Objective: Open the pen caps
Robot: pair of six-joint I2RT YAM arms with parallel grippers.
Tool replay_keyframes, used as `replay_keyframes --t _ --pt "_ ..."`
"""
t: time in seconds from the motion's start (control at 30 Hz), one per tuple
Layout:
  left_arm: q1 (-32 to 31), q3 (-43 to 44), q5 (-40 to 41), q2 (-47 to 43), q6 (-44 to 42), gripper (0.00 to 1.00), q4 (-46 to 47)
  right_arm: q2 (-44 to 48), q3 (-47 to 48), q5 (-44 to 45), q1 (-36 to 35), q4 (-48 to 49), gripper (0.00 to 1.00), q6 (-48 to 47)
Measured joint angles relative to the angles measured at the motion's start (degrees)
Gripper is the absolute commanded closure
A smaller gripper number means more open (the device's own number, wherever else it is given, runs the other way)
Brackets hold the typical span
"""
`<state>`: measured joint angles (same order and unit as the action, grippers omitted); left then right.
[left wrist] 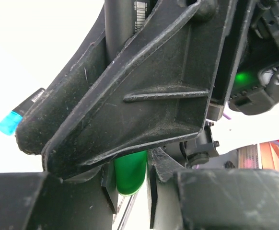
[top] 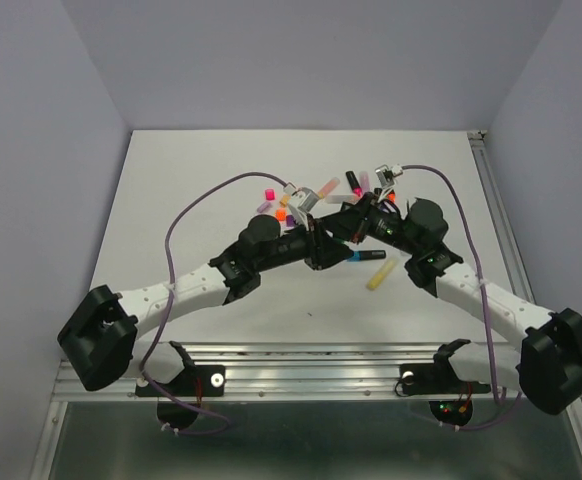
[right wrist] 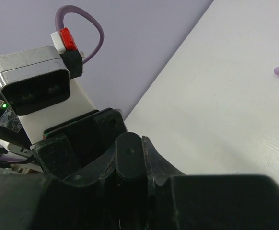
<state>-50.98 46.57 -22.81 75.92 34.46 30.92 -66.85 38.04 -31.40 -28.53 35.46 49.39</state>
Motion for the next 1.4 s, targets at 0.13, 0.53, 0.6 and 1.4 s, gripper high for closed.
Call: replay_keyframes --t 0.13,0.53,0.6,1.4 --pt "0.6 -6.8 3.1 -3.1 2.3 1.00 7.4 -2.8 3.8 2.9 -2.1 -4.5 0.99 -3.3" --pt "-5.9 -17.6 -2.3 -9.6 8.7 1.00 13.9 -27.9 29.8 24.3 17.6 -10.4 0.99 -8.7" --pt "-5.7 -17.6 -2.4 -10.6 9.0 1.00 13.8 -28.8 30.3 25.5 19.5 -11.4 0.99 -9.0" --pt "18.1 29.6 23.9 29.7 -1.4 1.00 -37.3 -44.6 43.7 36.3 18.8 -36.2 0.97 -22.9"
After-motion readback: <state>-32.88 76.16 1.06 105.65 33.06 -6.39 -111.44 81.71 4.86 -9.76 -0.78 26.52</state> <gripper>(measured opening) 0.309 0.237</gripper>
